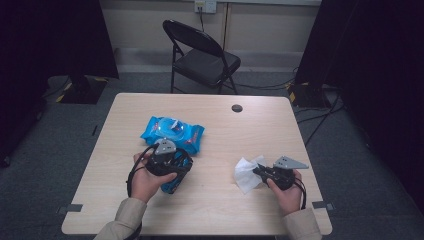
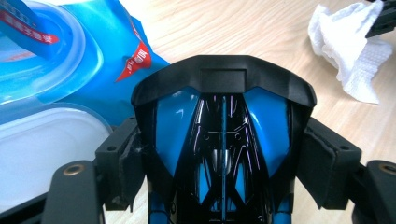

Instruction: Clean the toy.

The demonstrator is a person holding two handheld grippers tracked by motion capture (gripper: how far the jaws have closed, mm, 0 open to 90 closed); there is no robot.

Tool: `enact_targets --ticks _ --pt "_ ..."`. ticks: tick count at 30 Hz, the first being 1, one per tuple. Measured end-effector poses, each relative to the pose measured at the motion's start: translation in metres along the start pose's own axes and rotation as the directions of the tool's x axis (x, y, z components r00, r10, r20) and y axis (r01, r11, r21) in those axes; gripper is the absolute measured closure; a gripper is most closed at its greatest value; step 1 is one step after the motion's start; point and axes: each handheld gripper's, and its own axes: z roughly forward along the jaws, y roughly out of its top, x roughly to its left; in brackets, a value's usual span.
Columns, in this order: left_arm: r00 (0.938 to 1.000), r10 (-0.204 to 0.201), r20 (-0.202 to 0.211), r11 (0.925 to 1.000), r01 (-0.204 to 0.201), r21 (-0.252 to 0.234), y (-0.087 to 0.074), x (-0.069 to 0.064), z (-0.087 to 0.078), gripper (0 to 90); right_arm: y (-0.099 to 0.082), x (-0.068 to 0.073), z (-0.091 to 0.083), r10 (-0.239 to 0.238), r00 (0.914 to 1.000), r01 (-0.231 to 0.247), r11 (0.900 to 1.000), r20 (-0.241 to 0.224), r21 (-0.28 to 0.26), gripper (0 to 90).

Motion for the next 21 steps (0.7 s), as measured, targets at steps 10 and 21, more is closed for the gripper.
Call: enact_targets --ticks 10,21 --pt "0.9997 0.018 -0.017 0.998 -0.017 0.061 -0.001 0.002 0.023 25.4 -0.002 -0.006 0.002 0.011 0.9998 -0.011 0.9999 0.014 0.013 78.6" --pt "0.9996 0.0 -0.028 0.9962 0.003 0.088 -0.002 0.01 0.039 25.3 0.003 -0.011 0.008 0.018 0.9992 -0.019 0.9995 0.035 0.026 75.3"
